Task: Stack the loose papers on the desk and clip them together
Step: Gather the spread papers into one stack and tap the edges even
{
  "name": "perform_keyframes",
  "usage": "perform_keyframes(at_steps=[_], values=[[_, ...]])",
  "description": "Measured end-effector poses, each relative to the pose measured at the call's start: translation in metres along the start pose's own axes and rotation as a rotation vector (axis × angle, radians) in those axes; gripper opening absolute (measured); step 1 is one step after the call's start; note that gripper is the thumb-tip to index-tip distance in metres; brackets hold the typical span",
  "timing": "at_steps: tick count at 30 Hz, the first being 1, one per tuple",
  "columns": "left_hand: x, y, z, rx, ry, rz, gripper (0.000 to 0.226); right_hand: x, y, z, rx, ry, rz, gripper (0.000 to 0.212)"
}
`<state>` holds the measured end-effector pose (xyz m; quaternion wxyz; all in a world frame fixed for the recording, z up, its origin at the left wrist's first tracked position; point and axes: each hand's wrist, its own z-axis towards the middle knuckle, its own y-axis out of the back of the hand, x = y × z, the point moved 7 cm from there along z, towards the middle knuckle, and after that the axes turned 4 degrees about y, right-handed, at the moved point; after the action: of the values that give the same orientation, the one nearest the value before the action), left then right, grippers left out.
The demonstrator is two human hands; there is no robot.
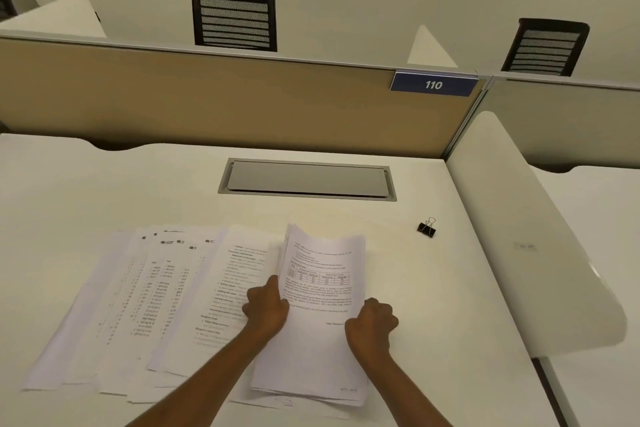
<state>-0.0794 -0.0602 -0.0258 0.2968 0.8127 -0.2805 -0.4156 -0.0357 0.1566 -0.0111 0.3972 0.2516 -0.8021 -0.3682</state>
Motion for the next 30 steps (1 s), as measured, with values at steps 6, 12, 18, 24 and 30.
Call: perform_keyframes(at_steps=[6, 12, 18, 24, 30], values=[[0.002, -0.001, 0.002, -0.072, 0.048, 0.114, 0.042, 0.003, 0.0, -0.001, 0.001, -0.008, 0.092, 0.027], [0.007, 0.008, 0.012, -0.088, 0.059, 0.061, 0.046, 0.002, -0.002, -0.004, 0.043, -0.013, 0.245, 0.027], [0.016, 0.024, 0.02, -0.113, 0.115, -0.137, 0.035, 0.0, -0.007, -0.009, 0.046, -0.027, 0.327, 0.031], [0.022, 0.023, 0.02, -0.012, 0.195, -0.446, 0.048, -0.004, -0.007, -0.012, 0.008, -0.046, 0.314, 0.032], [0.021, 0.021, 0.018, 0.071, 0.13, -0.407, 0.025, -0.01, -0.009, -0.017, 0.041, -0.106, 0.181, 0.017]])
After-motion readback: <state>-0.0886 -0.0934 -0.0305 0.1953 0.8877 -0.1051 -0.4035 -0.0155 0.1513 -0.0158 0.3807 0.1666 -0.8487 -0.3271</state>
